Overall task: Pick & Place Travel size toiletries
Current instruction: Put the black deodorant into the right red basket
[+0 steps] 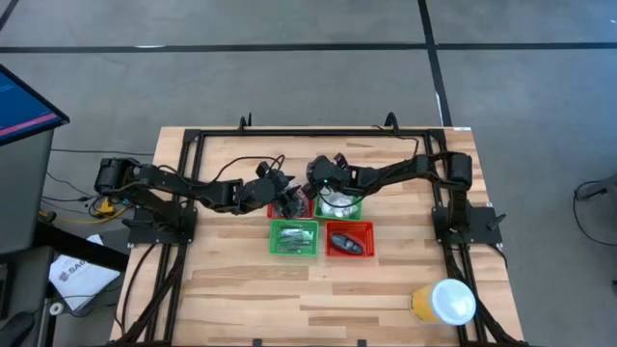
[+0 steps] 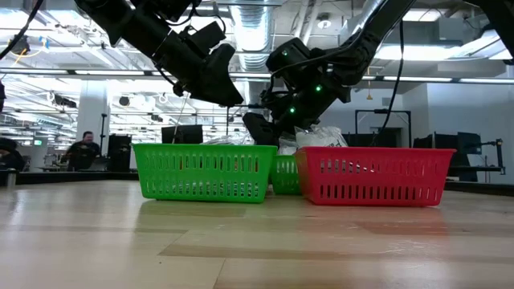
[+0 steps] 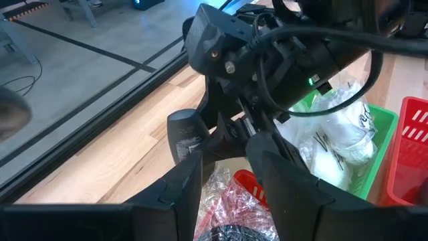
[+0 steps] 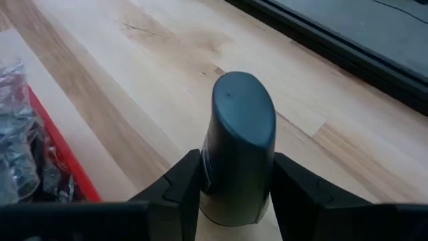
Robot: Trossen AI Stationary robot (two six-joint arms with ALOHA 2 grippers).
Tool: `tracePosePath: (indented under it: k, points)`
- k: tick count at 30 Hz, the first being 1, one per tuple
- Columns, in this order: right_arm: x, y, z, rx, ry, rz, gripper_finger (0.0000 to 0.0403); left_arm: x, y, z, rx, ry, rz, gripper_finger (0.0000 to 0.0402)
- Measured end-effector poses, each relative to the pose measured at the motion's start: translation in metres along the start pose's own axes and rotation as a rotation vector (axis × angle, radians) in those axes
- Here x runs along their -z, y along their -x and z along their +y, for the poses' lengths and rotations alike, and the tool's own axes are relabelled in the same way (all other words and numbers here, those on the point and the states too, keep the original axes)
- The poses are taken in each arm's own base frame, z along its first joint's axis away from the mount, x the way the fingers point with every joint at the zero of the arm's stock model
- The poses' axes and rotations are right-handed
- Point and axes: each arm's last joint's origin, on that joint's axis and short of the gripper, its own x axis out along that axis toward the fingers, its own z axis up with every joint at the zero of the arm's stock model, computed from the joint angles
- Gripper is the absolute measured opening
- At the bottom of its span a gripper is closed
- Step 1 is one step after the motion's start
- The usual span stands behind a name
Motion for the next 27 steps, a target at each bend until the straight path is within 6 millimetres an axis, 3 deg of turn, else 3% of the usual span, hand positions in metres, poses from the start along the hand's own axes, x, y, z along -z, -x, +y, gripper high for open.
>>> tracePosePath:
  k: [8, 19, 27]
  points:
    - [-0.015, 0.015, 0.0, -0.015, 0.005, -0.041, 0.0131, 0.0, 0.0, 0.0, 0.0, 0.0, 0.0, 0.0145]
    - [-0.049, 0.076, -0.006, -0.01, 0.052, -0.091, 0.0131, 0.0, 0.0, 0.0, 0.0, 0.0, 0.0, 0.0145]
    - [-0.058, 0.124, -0.007, -0.049, 0.098, -0.085, 0.0131, 0.0, 0.0, 0.0, 0.0, -0.001, 0.0, 0.0145]
